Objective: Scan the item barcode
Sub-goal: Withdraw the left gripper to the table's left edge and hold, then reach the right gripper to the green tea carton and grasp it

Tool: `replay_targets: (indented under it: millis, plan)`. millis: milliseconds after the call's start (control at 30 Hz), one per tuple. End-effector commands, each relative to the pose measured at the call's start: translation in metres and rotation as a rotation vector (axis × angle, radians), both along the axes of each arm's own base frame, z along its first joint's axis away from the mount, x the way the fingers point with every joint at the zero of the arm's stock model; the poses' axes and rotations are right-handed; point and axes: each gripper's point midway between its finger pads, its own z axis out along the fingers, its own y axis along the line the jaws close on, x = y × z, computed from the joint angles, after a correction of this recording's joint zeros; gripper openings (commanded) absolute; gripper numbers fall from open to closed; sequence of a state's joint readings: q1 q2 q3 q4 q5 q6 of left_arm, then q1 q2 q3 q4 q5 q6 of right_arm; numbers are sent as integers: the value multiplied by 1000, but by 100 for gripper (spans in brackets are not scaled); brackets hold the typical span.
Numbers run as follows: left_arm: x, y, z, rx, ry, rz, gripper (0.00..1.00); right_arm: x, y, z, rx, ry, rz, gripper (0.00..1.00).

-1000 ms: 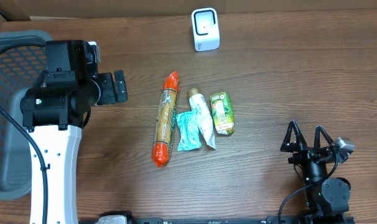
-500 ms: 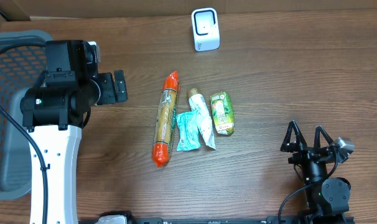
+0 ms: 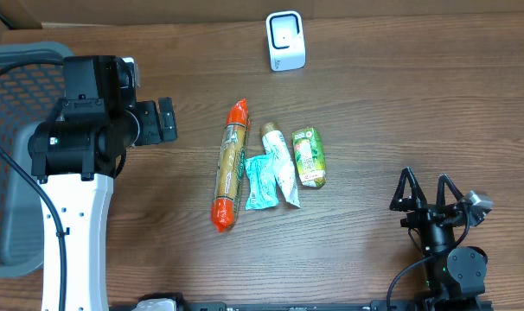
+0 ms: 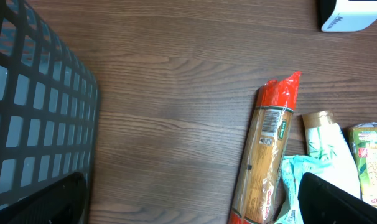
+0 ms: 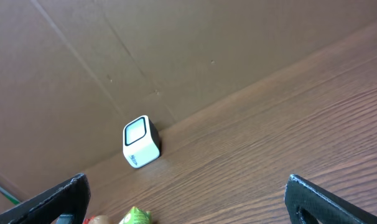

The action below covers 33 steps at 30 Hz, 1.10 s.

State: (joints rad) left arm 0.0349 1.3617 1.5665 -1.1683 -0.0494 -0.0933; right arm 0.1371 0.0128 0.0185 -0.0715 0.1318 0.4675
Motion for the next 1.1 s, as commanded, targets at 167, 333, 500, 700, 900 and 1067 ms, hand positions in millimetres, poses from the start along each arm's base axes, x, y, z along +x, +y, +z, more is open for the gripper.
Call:
replay_targets:
  millis: [167, 333, 500, 700, 900, 1067]
  plan:
    - [2, 4, 5, 26, -8, -10, 100, 0, -2, -1, -1, -5, -12, 100]
    - [2, 4, 5, 26, -8, -10, 100, 0, -5, -1, 0, -9, -25, 100]
    - [2, 4, 5, 26, -8, -11, 100, -2, 20, 7, -24, -43, 119, 100]
    - [2, 4, 5, 26, -8, -10, 99, -8, 40, 16, -80, -42, 239, 100]
    - [2, 4, 5, 26, -8, -11, 99, -10, 54, 54, -147, -17, 327, 100]
    - [2, 4, 5, 26, -8, -11, 100, 1, 62, 68, -173, 131, 378, 100]
